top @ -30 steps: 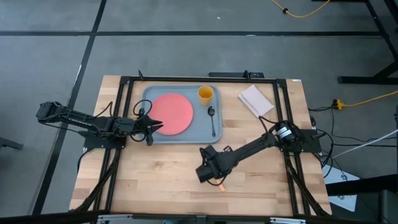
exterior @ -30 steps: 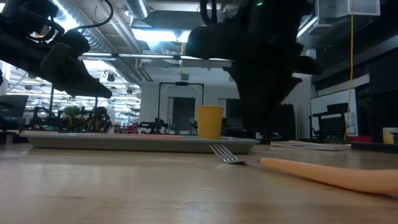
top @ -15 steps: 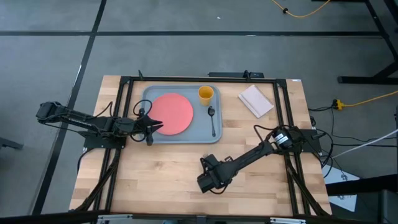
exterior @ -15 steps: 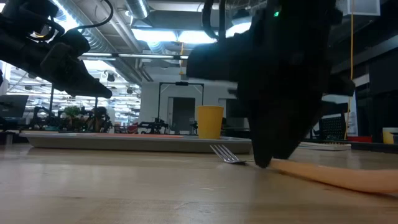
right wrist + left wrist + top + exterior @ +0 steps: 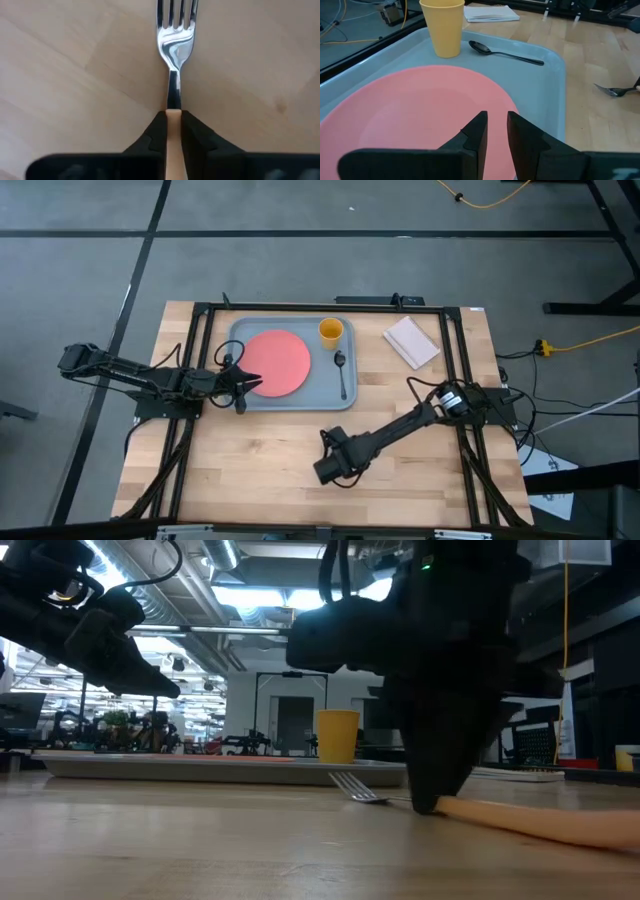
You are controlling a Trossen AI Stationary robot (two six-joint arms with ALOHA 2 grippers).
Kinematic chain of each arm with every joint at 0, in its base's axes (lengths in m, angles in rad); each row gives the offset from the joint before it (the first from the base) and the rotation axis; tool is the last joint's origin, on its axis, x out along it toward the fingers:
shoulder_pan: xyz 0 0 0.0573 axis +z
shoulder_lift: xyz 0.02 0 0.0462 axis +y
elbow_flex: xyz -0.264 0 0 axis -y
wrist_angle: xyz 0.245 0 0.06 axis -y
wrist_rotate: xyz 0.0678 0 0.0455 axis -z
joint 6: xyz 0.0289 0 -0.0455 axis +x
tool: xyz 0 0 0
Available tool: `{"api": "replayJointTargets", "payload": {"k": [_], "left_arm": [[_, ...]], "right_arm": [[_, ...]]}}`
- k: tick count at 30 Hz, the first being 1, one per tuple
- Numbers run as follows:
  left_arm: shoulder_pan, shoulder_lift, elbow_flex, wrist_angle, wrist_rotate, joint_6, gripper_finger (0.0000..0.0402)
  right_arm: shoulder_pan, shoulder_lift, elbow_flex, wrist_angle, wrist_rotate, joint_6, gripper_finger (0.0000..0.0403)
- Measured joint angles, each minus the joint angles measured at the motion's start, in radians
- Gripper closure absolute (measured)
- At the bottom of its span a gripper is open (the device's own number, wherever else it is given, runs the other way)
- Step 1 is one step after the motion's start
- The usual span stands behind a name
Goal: Pick and place plate/cup/fork/spoon on tray
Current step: Put the yellow spoon on the blue serving tray to the left of the black spoon
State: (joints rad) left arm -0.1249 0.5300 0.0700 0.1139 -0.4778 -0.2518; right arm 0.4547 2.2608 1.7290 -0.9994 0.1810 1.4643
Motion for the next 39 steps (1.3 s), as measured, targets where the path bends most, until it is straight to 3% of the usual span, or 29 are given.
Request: {"api": "replayJointTargets", "payload": {"k": [8,15,20,29,39], "left_arm": [[0.0,0.0,0.0,0.0,0.0,0.0,0.0335],[0.0,0.0,0.0,0.0,0.0,0.0,0.0335],[0.0,0.0,0.0,0.0,0.0,0.0,0.0335],[0.0,0.0,0.0,0.0,0.0,0.0,0.0335],[0.0,0.0,0.0,0.0,0.0,0.0,0.0335]], "right_arm": [[-0.064,0.0,0.001,0.025,0.009,0.001,0.0371],[-0.144,-0.004,0.153,-0.062,0.21,-0.006,0.0371],[-0.235,-0.005,0.249,-0.165,0.246,-0.013,0.0371],[-0.454,-0.005,0.184,-0.096,0.157,-0.063,0.0371],[-0.545,-0.005,0.074,0.068,0.079,-0.115,0.0366]]}}
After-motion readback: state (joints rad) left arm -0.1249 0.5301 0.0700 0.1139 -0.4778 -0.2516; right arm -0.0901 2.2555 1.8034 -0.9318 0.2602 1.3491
